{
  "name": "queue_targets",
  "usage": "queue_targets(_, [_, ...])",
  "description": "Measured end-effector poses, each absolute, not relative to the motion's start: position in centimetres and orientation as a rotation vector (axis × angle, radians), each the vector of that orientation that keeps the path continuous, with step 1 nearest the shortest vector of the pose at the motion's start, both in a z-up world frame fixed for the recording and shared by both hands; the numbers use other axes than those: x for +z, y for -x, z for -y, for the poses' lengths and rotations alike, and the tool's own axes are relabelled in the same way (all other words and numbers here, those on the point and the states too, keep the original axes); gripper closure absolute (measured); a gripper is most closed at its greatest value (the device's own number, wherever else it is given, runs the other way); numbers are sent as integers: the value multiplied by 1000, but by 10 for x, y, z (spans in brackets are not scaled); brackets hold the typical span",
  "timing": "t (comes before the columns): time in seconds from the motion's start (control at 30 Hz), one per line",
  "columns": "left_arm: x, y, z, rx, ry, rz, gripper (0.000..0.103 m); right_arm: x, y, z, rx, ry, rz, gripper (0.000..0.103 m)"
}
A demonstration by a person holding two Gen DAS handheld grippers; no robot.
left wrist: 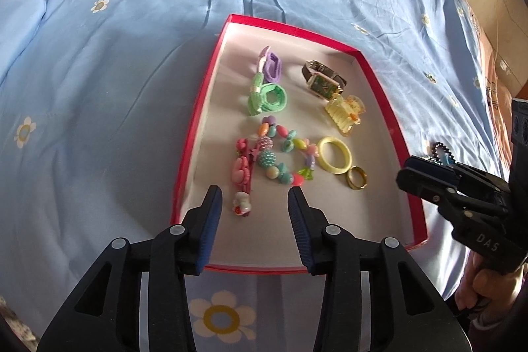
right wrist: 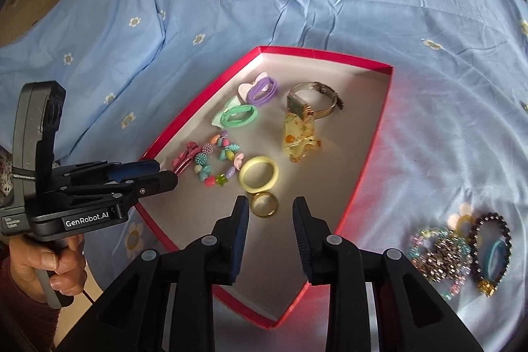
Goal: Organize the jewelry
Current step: 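Move both open tools back over the remaining jewelry beside the box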
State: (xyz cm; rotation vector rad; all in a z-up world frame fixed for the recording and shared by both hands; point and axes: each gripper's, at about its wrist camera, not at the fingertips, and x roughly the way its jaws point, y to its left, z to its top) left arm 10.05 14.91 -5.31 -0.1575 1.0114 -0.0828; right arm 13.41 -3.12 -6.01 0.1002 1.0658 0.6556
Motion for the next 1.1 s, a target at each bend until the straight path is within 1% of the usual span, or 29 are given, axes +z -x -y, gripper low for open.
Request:
queue_targets(0.63, [-36,-89,-85,-220,104,-990,63,-50,-106,134,454,-220,-1035,72])
queue_targets(1.1, [-30,-89,-27,-342,28,-995,63,-61,-94,190,333,-282,-1038,72])
